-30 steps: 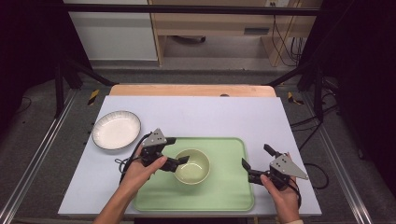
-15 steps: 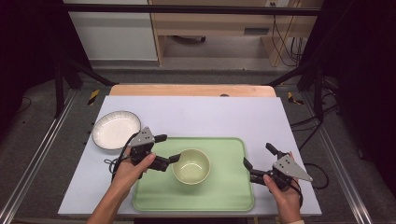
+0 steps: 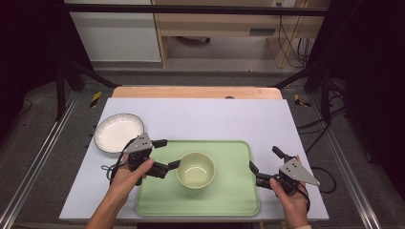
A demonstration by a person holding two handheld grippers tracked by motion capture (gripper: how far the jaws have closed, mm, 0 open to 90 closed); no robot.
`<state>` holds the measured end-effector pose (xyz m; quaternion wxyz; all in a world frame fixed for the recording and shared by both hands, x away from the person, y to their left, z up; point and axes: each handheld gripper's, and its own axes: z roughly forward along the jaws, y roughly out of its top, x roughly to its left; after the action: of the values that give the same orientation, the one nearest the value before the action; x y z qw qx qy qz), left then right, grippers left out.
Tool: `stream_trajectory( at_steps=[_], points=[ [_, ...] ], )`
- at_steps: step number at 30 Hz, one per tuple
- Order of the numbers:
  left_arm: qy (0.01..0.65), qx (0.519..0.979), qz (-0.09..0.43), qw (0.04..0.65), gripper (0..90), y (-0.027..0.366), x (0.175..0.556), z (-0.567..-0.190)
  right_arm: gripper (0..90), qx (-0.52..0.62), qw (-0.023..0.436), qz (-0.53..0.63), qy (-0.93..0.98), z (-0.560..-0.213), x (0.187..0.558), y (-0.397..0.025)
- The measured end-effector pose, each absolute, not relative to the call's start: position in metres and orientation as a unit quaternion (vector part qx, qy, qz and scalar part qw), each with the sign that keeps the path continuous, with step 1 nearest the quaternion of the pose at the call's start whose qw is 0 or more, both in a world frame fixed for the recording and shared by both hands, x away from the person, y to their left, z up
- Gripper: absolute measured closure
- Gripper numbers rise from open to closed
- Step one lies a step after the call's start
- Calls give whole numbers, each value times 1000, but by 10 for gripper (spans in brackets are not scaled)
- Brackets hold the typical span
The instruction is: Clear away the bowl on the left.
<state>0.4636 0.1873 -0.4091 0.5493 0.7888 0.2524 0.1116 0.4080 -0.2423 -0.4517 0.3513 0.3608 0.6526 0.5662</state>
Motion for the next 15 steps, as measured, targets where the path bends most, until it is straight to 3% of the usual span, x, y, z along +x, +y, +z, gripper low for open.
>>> stream_trajectory(
  at_steps=[15],
  points=[
    [261, 770, 150, 562, 63, 219, 463, -409, 39, 361, 352, 565, 653, -452, 408, -242]
  ],
)
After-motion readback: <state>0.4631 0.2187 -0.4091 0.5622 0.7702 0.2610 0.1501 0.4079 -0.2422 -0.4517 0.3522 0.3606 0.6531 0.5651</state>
